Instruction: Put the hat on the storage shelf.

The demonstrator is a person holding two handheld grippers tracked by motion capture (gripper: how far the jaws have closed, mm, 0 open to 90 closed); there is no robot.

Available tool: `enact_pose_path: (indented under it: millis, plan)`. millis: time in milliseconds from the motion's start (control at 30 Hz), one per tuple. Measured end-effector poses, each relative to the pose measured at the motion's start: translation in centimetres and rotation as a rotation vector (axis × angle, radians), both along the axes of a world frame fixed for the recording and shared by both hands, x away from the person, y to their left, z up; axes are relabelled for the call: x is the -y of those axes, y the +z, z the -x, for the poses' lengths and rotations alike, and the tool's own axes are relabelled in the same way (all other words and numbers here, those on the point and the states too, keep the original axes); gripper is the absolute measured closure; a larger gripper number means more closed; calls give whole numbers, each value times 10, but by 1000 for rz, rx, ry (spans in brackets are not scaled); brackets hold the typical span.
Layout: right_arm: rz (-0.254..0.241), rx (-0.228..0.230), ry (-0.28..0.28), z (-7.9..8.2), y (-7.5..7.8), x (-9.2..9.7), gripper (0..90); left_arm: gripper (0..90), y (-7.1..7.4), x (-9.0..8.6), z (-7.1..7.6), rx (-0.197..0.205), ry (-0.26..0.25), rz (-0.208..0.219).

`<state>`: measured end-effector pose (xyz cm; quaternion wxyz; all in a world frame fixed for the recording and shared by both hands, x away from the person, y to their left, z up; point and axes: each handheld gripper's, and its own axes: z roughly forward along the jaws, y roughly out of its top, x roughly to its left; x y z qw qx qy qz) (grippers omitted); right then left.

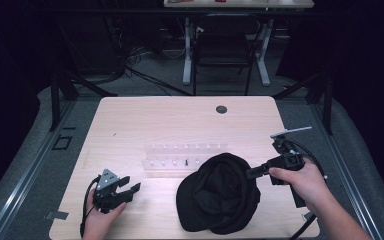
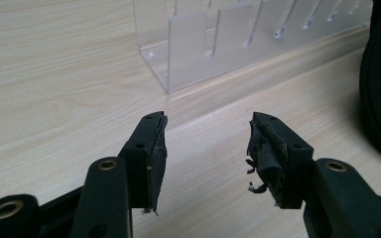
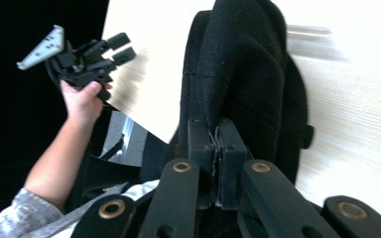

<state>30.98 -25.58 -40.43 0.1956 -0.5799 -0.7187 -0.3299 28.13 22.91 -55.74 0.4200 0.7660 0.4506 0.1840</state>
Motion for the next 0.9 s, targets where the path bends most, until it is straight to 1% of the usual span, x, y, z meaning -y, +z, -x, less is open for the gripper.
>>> enact_pose_path:
  millis: [133, 167, 200, 233, 267, 300, 333, 367, 433, 467, 600, 700, 800, 833, 867, 900]
  plan:
    - [-26, 17, -7, 2, 9, -2, 882, 485, 0, 0, 0, 2, -2, 0]
    - [-27, 18, 3, 3, 13, -2, 882, 485, 0, 0, 0, 2, -2, 0]
    - [-27, 18, 3, 3, 13, -2, 882, 485, 0, 0, 0, 2, -2, 0]
    - [-43, 26, 5, 5, 17, -4, 882, 485, 0, 0, 0, 2, -1, -1]
    - [-43, 26, 5, 5, 17, -4, 882, 485, 0, 0, 0, 2, -2, -2]
    - [-56, 34, 9, 6, 23, -6, 882, 485, 0, 0, 0, 2, -2, -2]
    - [-56, 34, 9, 6, 23, -6, 882, 485, 0, 0, 0, 2, -2, -2]
    - [-64, 47, 13, 7, 29, -8, 882, 485, 0, 1, 0, 2, -3, -4]
    - [-65, 52, 11, 8, 31, -9, 882, 485, 0, 1, 0, 2, -3, -3]
    - [-70, 49, 10, 8, 34, -9, 883, 485, 0, 1, 0, 3, -3, -3]
    - [-78, 66, 15, 10, 45, -12, 882, 485, 0, 1, 0, 4, -3, -2]
    - [-80, 64, 12, 11, 54, -14, 883, 485, 0, 1, 0, 3, -3, -3]
    - [-85, 65, 4, 11, 58, -15, 883, 485, 0, 1, 0, 3, -4, -2]
    - [-98, 65, -4, 10, 61, -14, 882, 485, 0, 1, 0, 3, -4, -2]
    - [-98, 65, -4, 10, 61, -14, 882, 485, 0, 1, 0, 2, -4, -2]
    - [-109, 58, -10, 9, 65, -12, 882, 485, 0, 1, 0, 2, -3, -2]
